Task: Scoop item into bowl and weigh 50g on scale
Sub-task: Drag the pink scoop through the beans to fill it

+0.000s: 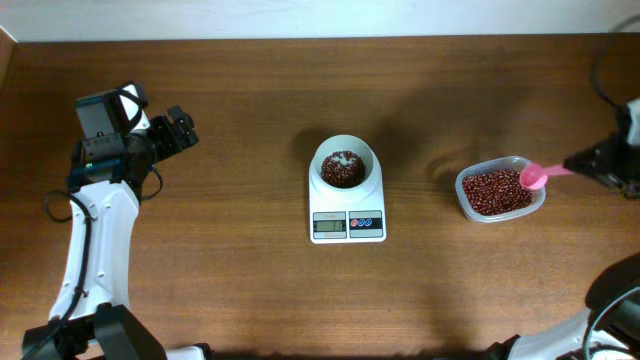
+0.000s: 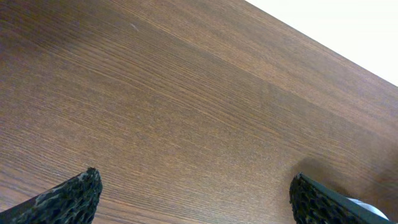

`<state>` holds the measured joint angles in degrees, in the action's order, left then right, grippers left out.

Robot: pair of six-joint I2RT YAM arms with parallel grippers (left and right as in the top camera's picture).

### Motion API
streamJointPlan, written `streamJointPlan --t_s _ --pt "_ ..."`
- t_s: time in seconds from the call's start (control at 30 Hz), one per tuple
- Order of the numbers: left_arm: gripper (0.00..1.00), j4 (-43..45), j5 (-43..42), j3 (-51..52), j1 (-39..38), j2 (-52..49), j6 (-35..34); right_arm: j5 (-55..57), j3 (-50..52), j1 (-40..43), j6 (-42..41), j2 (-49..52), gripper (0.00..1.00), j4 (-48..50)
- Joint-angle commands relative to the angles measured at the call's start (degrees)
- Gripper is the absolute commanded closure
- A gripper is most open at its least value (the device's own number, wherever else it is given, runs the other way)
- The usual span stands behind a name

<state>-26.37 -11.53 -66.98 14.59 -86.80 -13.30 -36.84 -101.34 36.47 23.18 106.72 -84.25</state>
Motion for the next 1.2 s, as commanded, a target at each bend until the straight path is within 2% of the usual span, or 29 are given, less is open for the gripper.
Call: streamJointPlan --t_s 0.0,0.17,0.37,0.6,0.8,1.07,1.17 --pt "0.01 0.1 0.4 -0.8 0.2 -0.1 -0.5 16.3 -3.0 -8.0 -4.5 -1.3 0.96 -0.5" --pt "0.01 0.1 0.4 -0.8 0.2 -0.1 -0.5 38.0 -2.8 -19.8 -7.0 -1.2 0.96 -1.0" --pt "0.01 0.1 0.4 -0.8 0.2 -0.1 -0.5 45.0 0.7 -27.1 -7.1 -1.2 0.96 5.3" --pt "0.01 0.1 0.4 -0.8 0.2 -0.1 -0.5 45.1 7.3 -27.1 -4.6 -1.2 0.96 13.2" --pt "0.01 0.1 0.4 -0.8 0.2 -0.1 -0.5 45.0 14.7 -27.1 -7.2 -1.2 0.96 21.5" --pt "0.01 0.1 0.4 -0.8 0.2 -0.1 -0.5 27.5 15.7 -27.0 -10.7 -1.2 0.96 21.6" --pt "0.01 0.1 0.4 -0.8 0.2 -0.1 -0.5 26.4 15.7 -26.7 -13.0 -1.2 0.96 21.4"
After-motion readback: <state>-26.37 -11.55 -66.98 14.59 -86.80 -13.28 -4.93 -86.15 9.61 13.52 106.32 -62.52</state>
